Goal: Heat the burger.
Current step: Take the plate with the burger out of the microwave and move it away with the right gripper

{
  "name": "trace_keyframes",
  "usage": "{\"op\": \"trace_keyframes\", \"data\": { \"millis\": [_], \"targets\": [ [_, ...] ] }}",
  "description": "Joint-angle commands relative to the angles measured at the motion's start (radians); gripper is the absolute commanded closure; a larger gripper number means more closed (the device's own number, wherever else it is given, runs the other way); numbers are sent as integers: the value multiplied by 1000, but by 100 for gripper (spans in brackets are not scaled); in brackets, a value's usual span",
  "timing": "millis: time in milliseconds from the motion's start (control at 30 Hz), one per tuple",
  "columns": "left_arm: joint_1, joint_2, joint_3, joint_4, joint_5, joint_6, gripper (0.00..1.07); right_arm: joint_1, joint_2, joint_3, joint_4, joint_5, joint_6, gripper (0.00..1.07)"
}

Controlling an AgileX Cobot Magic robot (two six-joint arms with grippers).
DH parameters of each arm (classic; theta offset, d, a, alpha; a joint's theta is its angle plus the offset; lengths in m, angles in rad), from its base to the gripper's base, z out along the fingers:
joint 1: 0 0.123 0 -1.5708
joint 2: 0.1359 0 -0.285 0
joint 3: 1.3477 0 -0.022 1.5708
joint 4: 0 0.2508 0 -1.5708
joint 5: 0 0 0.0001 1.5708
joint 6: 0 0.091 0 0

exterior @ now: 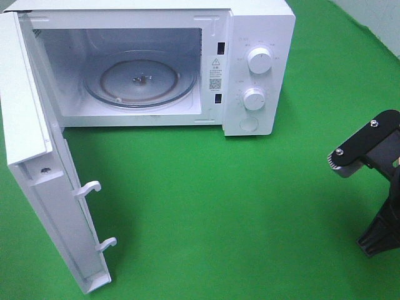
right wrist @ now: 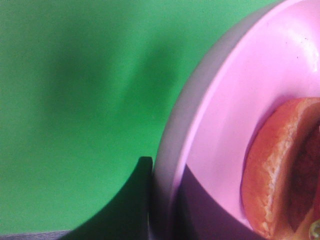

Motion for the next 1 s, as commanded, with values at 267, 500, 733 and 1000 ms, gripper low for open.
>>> {"op": "trace_keyframes", "data": {
  "millis": [267,500,733,1000],
  "targets": [
    [2,-22,2,-1,-9,1,9,-16,193,-4,-77,-52,247,107],
    [2,-22,2,-1,-9,1,9,-98,316,-14,-93,-170,291,107],
    [2,-22,2,-1,-9,1,9,-141,393,-61,-107,-190,291,107],
    [2,-22,2,-1,-9,1,9,-163,476,-111,-106,-217,291,101]
  ]
}}
